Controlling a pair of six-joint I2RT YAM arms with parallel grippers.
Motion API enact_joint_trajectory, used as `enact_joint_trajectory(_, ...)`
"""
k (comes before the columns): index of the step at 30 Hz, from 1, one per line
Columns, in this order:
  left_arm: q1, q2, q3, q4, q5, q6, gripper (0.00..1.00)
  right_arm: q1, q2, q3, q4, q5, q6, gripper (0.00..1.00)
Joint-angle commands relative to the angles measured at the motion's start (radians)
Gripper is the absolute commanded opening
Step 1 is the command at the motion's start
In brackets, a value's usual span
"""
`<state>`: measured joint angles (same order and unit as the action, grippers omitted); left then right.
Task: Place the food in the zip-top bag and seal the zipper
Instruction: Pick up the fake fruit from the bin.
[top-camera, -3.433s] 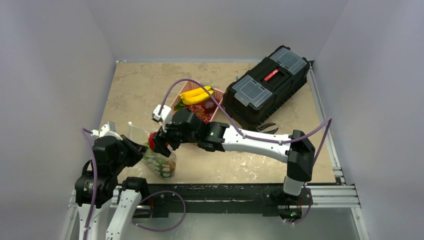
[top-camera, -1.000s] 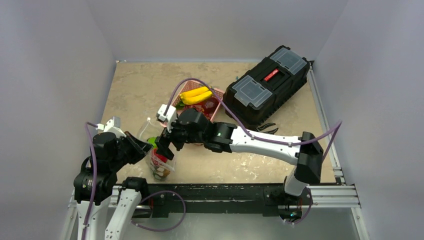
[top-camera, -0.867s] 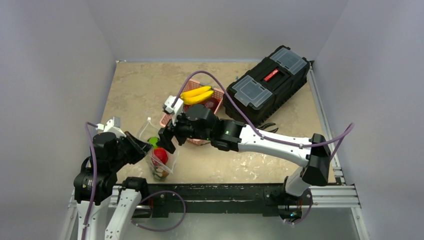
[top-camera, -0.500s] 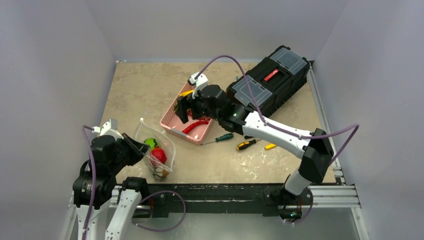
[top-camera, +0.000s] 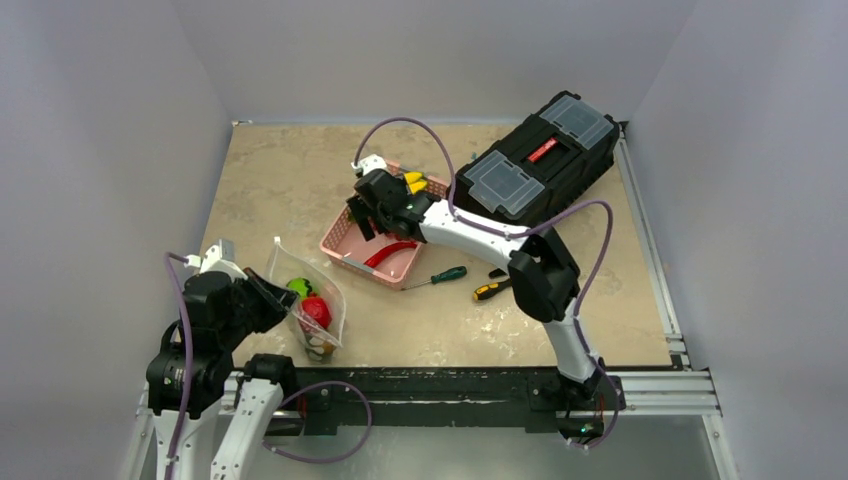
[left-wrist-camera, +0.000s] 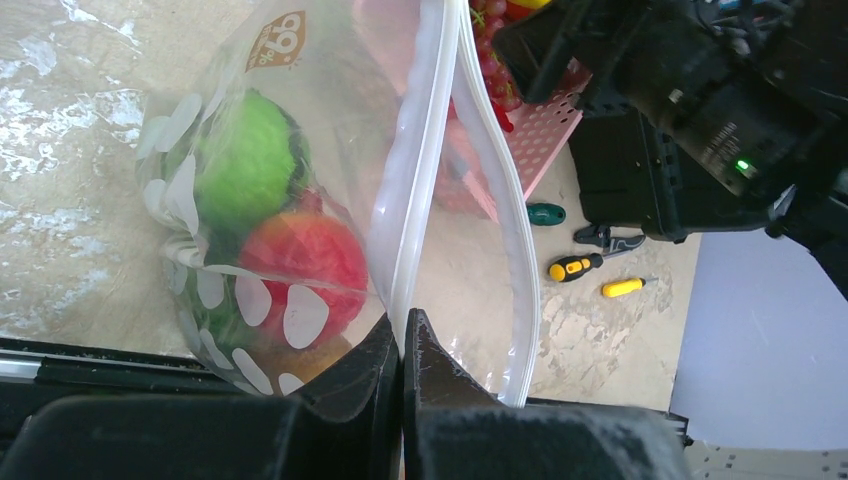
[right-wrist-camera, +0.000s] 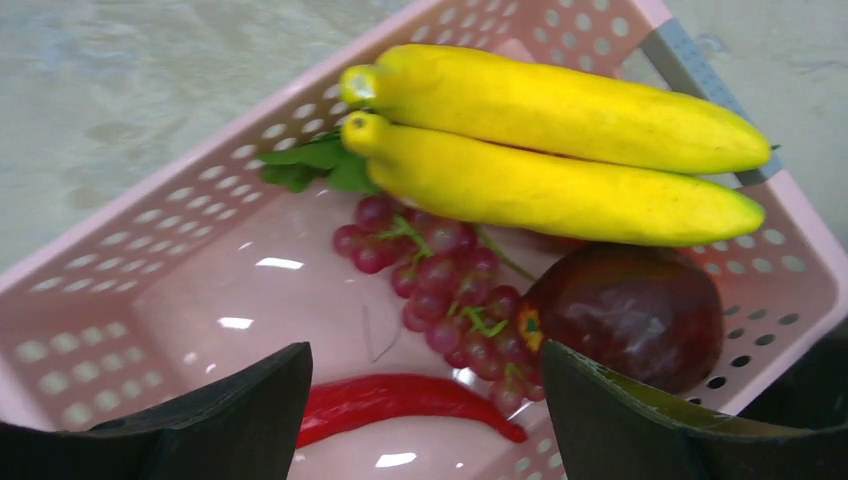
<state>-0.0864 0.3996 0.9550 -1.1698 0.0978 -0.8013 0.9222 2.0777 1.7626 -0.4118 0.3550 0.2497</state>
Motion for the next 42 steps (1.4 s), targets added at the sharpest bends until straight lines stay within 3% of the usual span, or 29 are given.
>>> enact_joint_trajectory(1,-0.001,0.005,0.008,0.024,0.006,-0.004,0.00,-0.007,0.081,0.149,-0.121,0.248,-0.068,0.83)
enact_joint_trajectory(11,-0.001,0.008,-0.008,0.040,0.018,-0.006,0.00,-0.033,0.206,0.179,-0.010,0.465,-0.299,0.97)
enact_joint_trajectory(18,-0.001,0.012,0.001,0.034,0.010,0.003,0.00,-0.048,0.224,0.164,0.017,0.534,-0.342,0.99)
enact_joint_trajectory(27,-0.002,0.024,0.004,0.045,0.023,0.004,0.00,-0.073,0.229,0.144,0.067,0.507,-0.374,0.99)
enact_joint_trajectory(35,-0.001,0.020,0.007,0.039,0.018,0.005,0.00,-0.074,0.237,0.130,0.025,0.461,-0.320,0.91)
enact_joint_trajectory(42,-0.001,0.017,-0.001,0.038,0.021,0.002,0.00,-0.074,0.227,0.098,0.004,0.436,-0.296,0.96)
